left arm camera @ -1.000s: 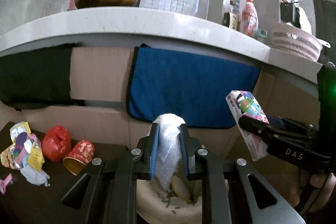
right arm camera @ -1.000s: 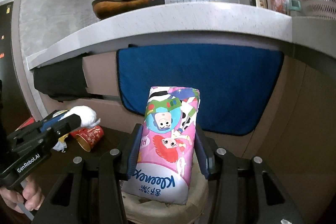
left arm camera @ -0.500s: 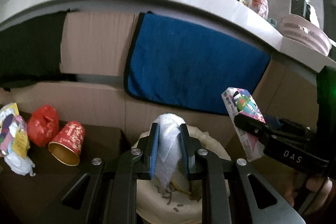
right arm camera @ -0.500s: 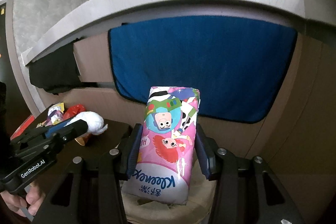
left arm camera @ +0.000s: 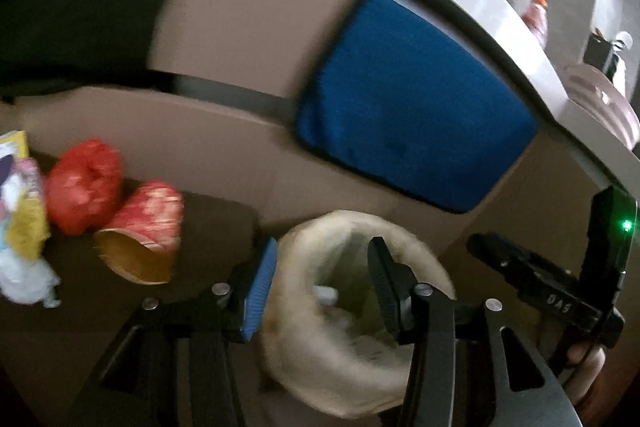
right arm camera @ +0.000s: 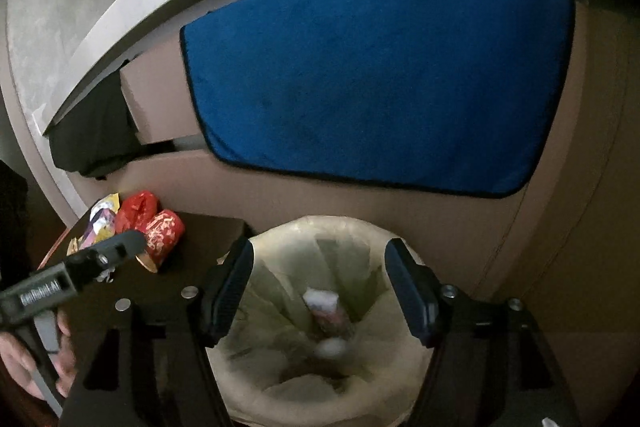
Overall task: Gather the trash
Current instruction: 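Carry the tissue and tissue pack over the bin and open the left tool, then grasp the pink heart-shaped candy packet with the left tool while the right tool grasps the red paper cup, then carry the packet and cup over the bin and open both tools to drop them, then grasp the orange snack bag with the left tool while the right tool grasps the pink foam piece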
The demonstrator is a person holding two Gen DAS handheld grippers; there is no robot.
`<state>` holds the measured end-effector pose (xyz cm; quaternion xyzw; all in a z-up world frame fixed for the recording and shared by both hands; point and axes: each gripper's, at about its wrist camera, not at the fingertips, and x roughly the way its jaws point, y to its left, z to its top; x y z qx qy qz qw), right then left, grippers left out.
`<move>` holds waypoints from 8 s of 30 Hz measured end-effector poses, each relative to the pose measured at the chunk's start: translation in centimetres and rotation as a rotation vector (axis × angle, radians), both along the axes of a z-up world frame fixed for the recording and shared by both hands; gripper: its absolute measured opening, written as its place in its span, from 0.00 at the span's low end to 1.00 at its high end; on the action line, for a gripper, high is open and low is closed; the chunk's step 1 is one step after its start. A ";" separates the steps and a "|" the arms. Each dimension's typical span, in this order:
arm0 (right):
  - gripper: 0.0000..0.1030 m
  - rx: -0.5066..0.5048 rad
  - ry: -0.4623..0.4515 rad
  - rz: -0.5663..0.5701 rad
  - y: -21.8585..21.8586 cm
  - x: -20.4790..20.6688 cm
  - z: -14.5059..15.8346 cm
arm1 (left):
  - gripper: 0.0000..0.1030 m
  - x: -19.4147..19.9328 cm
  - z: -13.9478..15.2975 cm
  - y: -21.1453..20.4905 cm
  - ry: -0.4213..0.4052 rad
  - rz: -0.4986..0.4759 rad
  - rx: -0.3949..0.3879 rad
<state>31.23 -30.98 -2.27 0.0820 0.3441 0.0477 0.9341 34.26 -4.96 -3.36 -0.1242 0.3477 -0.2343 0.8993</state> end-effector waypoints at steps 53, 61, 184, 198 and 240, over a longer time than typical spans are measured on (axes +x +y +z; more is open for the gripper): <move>0.64 -0.027 0.156 0.403 24.7 -0.3 -5.5 | 0.43 -7.4 -4.8 30.8 0.103 0.487 0.147; 0.63 -0.035 0.054 0.285 25.3 4.3 -3.9 | 0.43 -8.8 -2.9 29.6 0.030 0.461 0.164; 0.65 0.038 0.053 -0.036 -2.0 -0.1 -1.8 | 0.51 1.3 -2.1 -2.5 0.081 -0.016 0.056; 0.80 0.033 0.053 0.041 2.7 1.9 -1.8 | 0.51 0.3 -2.7 8.1 0.091 0.162 0.078; 0.78 0.038 0.182 0.465 24.1 4.2 -6.6 | 0.37 1.6 -8.3 27.2 0.327 0.271 0.043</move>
